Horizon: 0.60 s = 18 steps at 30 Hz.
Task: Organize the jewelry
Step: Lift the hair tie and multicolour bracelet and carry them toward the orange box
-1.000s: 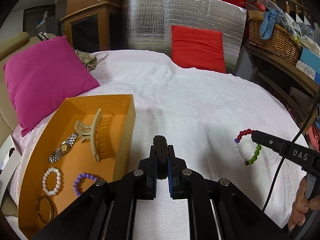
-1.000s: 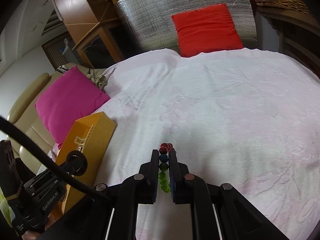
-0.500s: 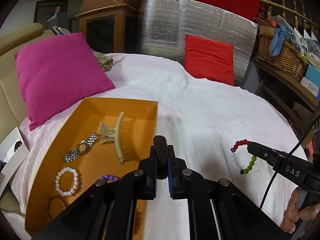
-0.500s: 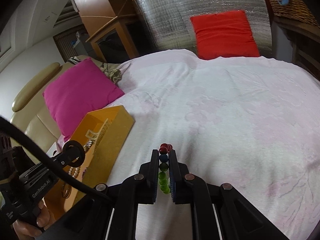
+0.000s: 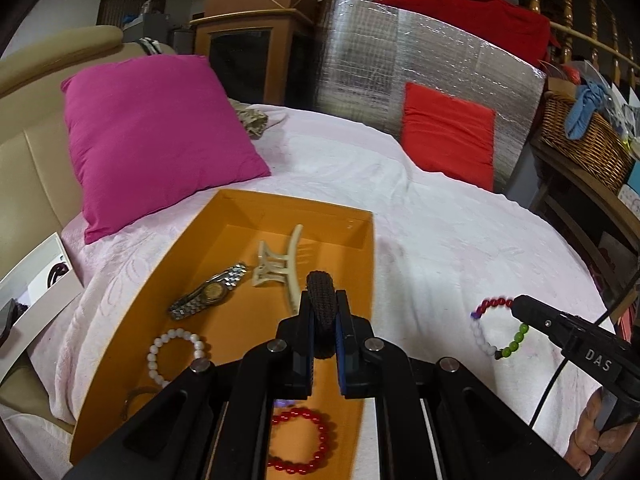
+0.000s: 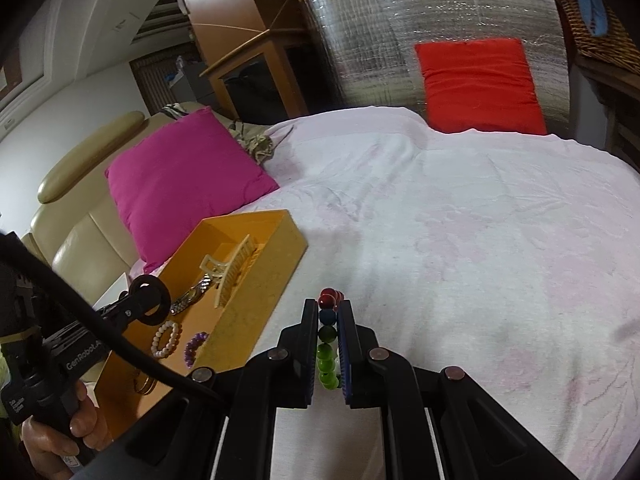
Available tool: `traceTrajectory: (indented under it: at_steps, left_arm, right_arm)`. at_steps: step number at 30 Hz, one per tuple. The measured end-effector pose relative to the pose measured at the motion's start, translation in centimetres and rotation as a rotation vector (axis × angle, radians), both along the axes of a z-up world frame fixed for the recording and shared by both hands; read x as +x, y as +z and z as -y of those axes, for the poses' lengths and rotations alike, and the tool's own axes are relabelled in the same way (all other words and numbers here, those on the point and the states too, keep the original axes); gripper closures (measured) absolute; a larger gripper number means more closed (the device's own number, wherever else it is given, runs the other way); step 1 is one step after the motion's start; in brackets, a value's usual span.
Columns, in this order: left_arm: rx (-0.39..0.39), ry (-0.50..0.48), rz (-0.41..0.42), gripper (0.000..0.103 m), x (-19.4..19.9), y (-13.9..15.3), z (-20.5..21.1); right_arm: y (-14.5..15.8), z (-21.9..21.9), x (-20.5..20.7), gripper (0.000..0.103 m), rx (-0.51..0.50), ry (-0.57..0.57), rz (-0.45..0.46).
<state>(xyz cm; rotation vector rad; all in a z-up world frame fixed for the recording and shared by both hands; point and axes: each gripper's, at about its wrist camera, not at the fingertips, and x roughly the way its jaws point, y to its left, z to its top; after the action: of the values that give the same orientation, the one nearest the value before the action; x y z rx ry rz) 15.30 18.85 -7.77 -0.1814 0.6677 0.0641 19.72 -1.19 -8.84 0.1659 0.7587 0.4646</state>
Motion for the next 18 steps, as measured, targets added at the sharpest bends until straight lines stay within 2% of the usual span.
traceTrajectory:
  at_steps: [10,18]
  left_arm:
    - [-0.017,0.051,-0.021,0.094,-0.1,-0.4,-2.4]
    - [-0.036,0.104,-0.035,0.094,-0.2,-0.7,-4.6]
  right_arm:
    - [1.6,-3.1,-1.1,0.093,0.013,0.091,0.050]
    - [1.7,-2.2,-0.4,0.093,0.092,0.091,-0.002]
